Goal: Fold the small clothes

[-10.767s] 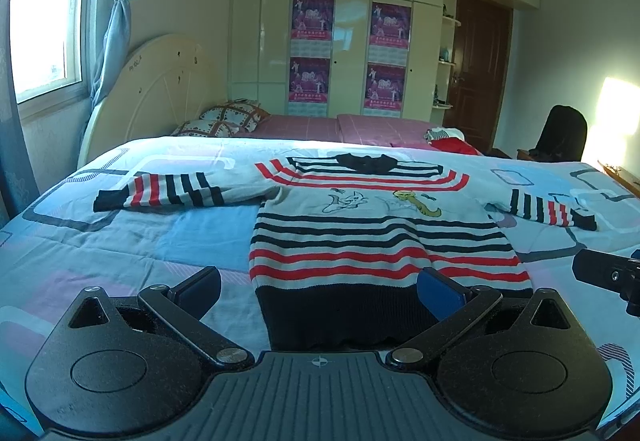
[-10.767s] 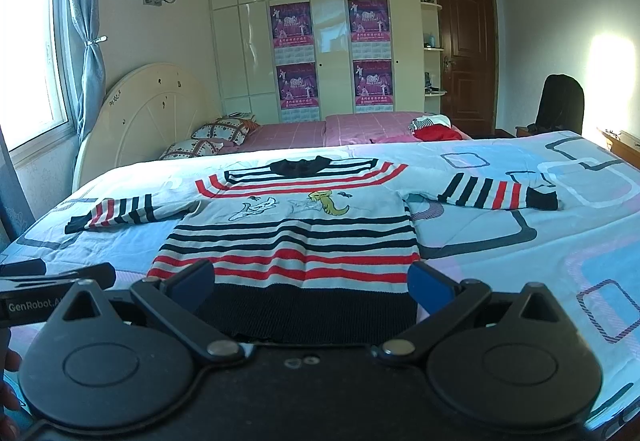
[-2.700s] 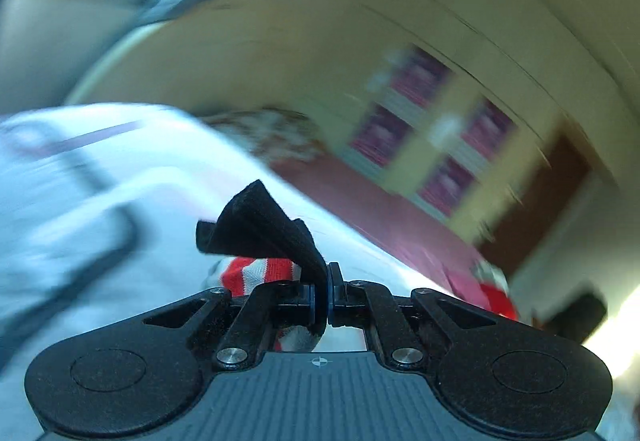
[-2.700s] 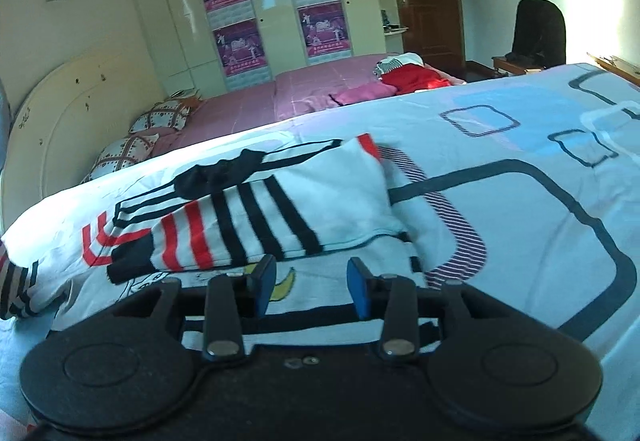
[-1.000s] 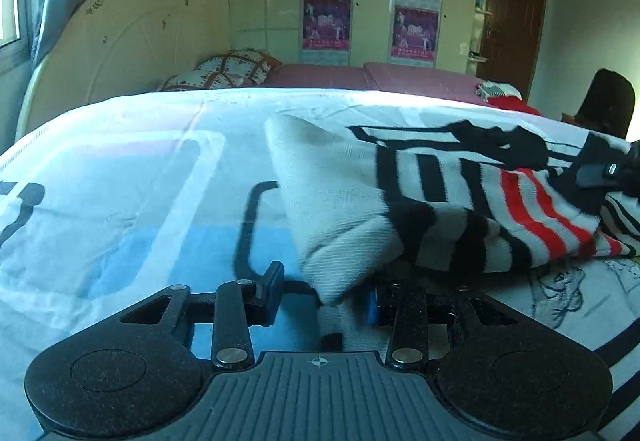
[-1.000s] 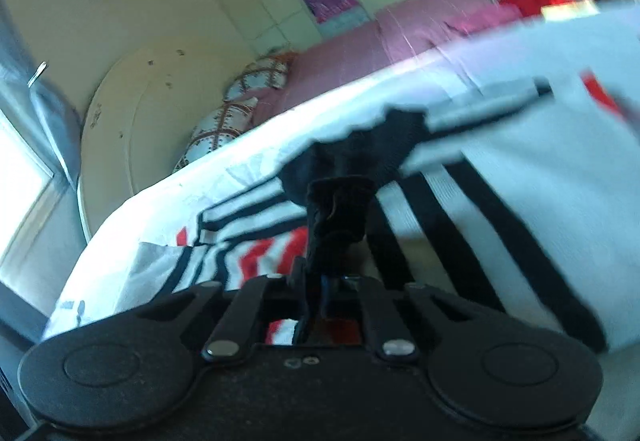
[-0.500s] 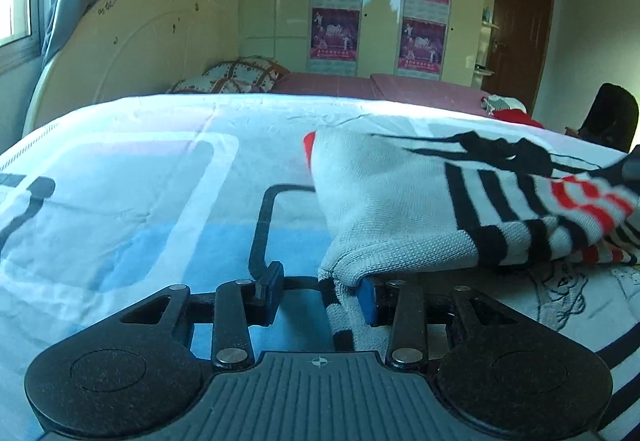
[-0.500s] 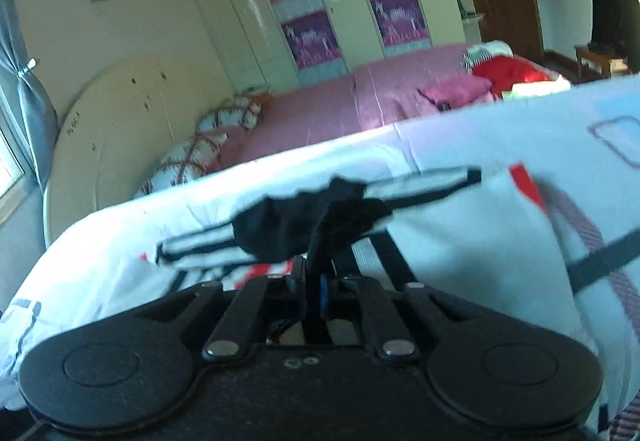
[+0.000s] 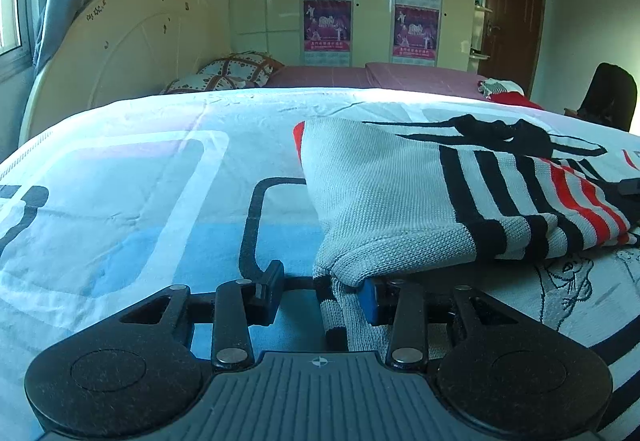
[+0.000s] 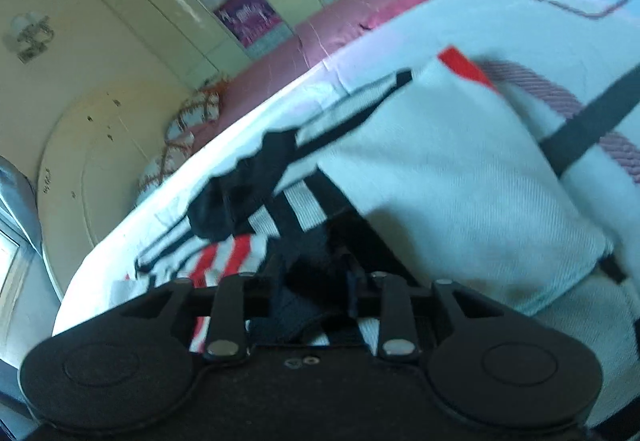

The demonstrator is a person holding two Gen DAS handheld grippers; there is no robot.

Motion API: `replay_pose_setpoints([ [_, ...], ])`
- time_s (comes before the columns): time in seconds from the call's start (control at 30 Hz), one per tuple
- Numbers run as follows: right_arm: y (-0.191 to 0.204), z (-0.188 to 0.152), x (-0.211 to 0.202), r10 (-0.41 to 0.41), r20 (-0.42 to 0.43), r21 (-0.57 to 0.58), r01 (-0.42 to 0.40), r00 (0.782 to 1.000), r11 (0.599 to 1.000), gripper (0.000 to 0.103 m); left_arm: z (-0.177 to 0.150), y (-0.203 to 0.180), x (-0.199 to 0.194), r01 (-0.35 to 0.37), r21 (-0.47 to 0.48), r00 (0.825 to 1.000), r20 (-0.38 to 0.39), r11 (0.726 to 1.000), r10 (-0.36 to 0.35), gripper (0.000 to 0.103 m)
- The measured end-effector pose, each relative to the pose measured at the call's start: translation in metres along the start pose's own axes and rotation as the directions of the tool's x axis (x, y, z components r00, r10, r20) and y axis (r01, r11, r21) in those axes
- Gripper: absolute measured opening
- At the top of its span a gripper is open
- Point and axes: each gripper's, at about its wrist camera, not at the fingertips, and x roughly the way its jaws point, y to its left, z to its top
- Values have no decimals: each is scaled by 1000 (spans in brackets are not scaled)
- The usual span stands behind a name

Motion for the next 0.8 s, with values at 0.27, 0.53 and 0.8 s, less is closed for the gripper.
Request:
replay_pose_setpoints([
  [0.27, 25, -2, 5, -6, 6, -112, 7, 1000, 994, 8, -2, 2, -1, 3, -5, 1000, 4, 1000, -3, 40],
  [0.53, 62, 8, -52, 83, 196, -321, -16, 977, 947, 7, -3, 2, -3, 4, -6, 1000, 6, 1000, -4, 40],
  [0.8, 18, -10, -3, -104, 75, -286, 122, 992, 951, 7, -3, 1, -5, 2, -1, 1000, 6, 1000, -2, 41],
])
